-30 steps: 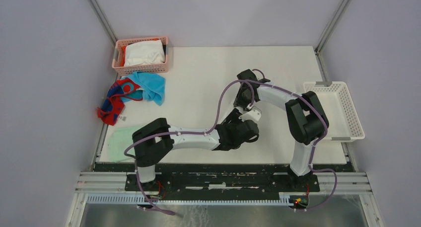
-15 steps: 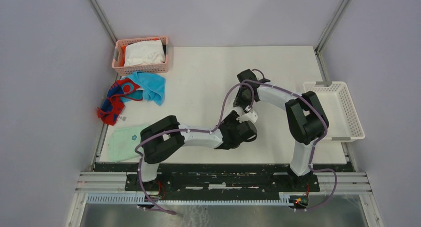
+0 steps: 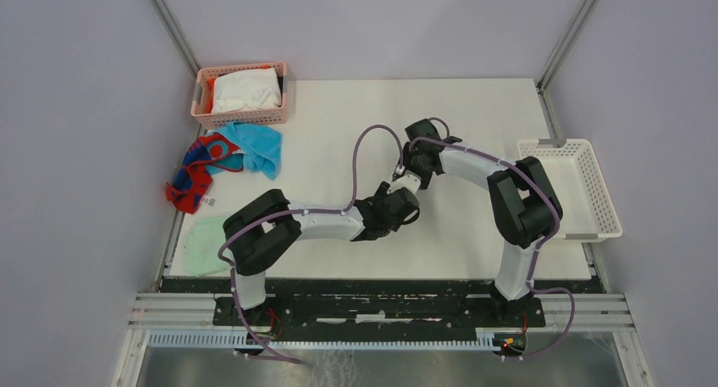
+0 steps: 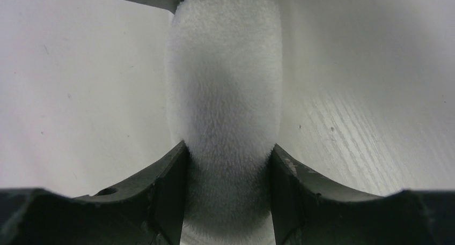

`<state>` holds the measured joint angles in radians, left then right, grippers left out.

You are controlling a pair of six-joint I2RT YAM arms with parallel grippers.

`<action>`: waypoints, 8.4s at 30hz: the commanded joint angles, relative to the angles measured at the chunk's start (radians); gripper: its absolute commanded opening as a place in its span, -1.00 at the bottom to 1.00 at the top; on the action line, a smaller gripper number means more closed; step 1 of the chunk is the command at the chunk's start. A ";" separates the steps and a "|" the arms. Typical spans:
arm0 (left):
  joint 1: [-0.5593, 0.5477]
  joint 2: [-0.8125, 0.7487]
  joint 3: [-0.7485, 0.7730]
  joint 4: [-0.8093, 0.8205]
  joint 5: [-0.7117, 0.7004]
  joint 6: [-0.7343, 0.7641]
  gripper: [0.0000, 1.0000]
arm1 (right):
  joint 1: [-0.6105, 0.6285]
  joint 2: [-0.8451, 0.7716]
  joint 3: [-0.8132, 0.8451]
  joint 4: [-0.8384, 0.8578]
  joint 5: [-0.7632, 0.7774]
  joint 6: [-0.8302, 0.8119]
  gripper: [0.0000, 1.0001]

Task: Roll the towels
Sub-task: Roll the towel at the center of the board, then pick up the towel at the center of the board, then place the towel in the bin, then move the towel to the center of the board.

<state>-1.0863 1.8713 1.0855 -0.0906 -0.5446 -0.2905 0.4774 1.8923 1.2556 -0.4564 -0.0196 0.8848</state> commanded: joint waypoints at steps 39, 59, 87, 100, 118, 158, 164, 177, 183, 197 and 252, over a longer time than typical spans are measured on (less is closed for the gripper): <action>0.098 -0.193 -0.045 -0.013 0.319 -0.256 0.42 | 0.058 -0.034 -0.084 -0.043 -0.028 0.118 -0.31; 0.452 -0.759 -0.057 -0.423 0.205 0.005 0.72 | -0.452 -0.443 -0.007 -0.337 -0.003 -0.073 -0.50; 0.455 -0.713 -0.137 -0.379 0.281 0.004 0.71 | -1.327 -0.479 -0.137 -0.149 -0.169 -0.194 -0.55; 0.456 -0.691 -0.136 -0.379 0.307 0.002 0.71 | -1.333 -0.397 -0.207 -0.183 -0.004 -0.248 -0.56; 0.456 -0.683 -0.136 -0.384 0.323 0.004 0.71 | -1.329 -0.307 -0.292 -0.201 0.270 -0.233 -0.50; 0.456 -0.687 -0.139 -0.384 0.321 0.007 0.71 | -1.278 -0.503 -0.251 -0.315 0.352 -0.198 0.57; 0.457 -0.691 -0.134 -0.388 0.291 0.007 0.72 | -1.270 -0.680 -0.278 -0.312 0.214 -0.237 0.68; 0.614 -0.674 -0.106 -0.377 0.211 -0.046 0.75 | -0.876 -0.907 -0.362 -0.021 -0.169 -0.290 0.80; 0.782 -0.569 -0.042 -0.375 0.205 -0.094 0.75 | -0.672 -0.902 -0.395 0.080 -0.196 -0.335 0.79; 1.055 0.009 0.290 -0.275 0.267 -0.158 0.46 | -0.423 -0.847 -0.439 0.179 -0.309 -0.424 0.77; 0.793 -0.370 -0.045 -0.304 0.436 -0.321 0.32 | 0.224 -0.145 -0.186 0.009 0.038 -0.452 0.25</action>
<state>-0.3187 1.4750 1.0256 -0.4526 -0.1253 -0.5621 0.7105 1.7367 1.0348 -0.4011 -0.0395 0.3885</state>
